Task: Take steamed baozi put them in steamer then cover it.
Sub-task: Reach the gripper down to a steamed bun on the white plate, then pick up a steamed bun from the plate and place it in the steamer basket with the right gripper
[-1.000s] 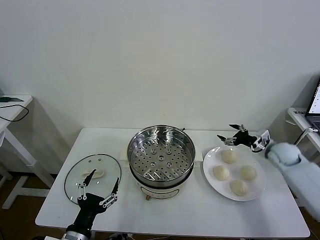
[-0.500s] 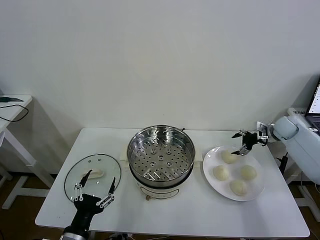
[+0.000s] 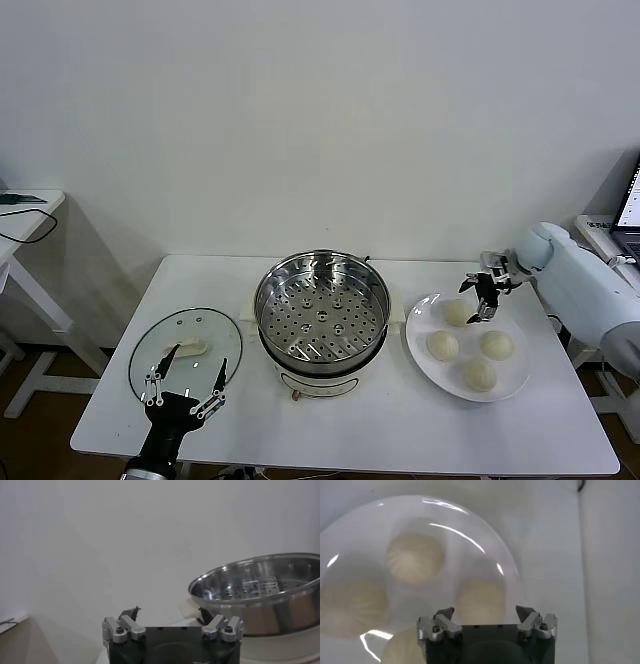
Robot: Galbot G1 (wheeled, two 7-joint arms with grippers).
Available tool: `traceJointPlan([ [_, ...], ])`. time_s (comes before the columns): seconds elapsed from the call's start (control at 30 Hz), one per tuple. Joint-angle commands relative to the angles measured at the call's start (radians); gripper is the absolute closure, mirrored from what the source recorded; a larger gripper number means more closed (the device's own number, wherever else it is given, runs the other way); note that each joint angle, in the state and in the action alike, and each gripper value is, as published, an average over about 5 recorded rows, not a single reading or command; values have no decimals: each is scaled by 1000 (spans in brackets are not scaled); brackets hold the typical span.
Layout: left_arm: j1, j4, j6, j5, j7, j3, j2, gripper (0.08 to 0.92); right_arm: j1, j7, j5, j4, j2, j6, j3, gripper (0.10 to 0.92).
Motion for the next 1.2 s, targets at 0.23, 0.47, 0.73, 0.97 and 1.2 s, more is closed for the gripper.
traceJointPlan([
  [0.23, -9, 16, -3, 0, -8, 2, -1, 177, 15, 25, -79, -65, 68, 22, -26, 224],
  [0.47, -9, 15, -5, 0, -11, 7, -5, 177, 22, 30, -87, -12, 44, 22, -43, 378],
  [0.73, -9, 8, -7, 0, -11, 21, -7, 177, 125, 26, -76, 172, -23, 211, -84, 374],
  [0.97, -13, 13, -10, 7, -32, 24, -7, 177, 353, 32, -1, 438, -46, 417, -271, 355],
  [1.2, -17, 17, -14, 16, -45, 36, -14, 177, 499, 53, 60, 629, 18, 456, -410, 355],
])
